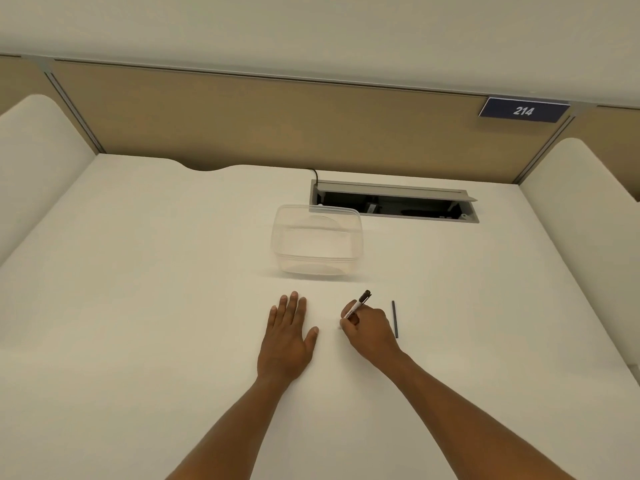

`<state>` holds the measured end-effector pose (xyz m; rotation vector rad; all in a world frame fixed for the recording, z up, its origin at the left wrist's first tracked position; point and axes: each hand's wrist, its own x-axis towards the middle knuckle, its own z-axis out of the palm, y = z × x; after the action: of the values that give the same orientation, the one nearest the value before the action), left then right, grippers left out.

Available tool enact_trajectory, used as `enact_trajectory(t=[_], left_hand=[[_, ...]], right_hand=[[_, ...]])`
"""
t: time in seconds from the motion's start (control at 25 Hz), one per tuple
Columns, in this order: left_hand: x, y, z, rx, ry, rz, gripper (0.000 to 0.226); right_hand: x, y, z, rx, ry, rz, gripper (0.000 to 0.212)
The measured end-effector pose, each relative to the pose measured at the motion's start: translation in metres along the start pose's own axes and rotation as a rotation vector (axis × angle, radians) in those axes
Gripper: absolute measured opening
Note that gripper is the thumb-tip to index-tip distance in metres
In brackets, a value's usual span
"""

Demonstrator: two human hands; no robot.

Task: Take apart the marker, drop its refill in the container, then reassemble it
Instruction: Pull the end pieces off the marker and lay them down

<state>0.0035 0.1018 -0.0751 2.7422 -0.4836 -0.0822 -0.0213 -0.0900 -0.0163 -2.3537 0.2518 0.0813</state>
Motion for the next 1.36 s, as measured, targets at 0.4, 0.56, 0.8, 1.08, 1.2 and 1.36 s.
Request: enact_trajectory(t=[0.4, 0.56, 0.8, 1.08, 1.2, 1.36], left_hand=[[0.000, 0.000, 0.000, -0.006, -0.019, -0.004, 0.072], [0.000, 0.000, 0.000, -0.002, -0.016, -0.005, 0.072], [-0.001, 0.000, -0.001, -0.022, -0.009, -0.006, 0.072], [-0.001, 0.000, 0.003, -0.017, 0.031, -0.007, 0.071], [0.004, 0.010, 0.002, -0.056, 0.041, -0.079, 0.061], [0.005, 0.038, 0.005, -0.191, 0.046, -0.153, 0.049]], right_hand=[[-0.017, -0.001, 0.005, 0.009, 0.038, 0.059, 0.004], [-0.020, -0.001, 0.004, -0.013, 0.028, 0.054, 0.004], [-0.018, -0.001, -0.001, -0.043, 0.005, 0.025, 0.005], [-0.013, 0.010, -0.009, -0.031, -0.040, -0.018, 0.008], [-0.011, 0.014, -0.012, -0.032, -0.060, -0.045, 0.012], [-0.008, 0.019, -0.016, -0.015, -0.081, -0.049, 0.012]])
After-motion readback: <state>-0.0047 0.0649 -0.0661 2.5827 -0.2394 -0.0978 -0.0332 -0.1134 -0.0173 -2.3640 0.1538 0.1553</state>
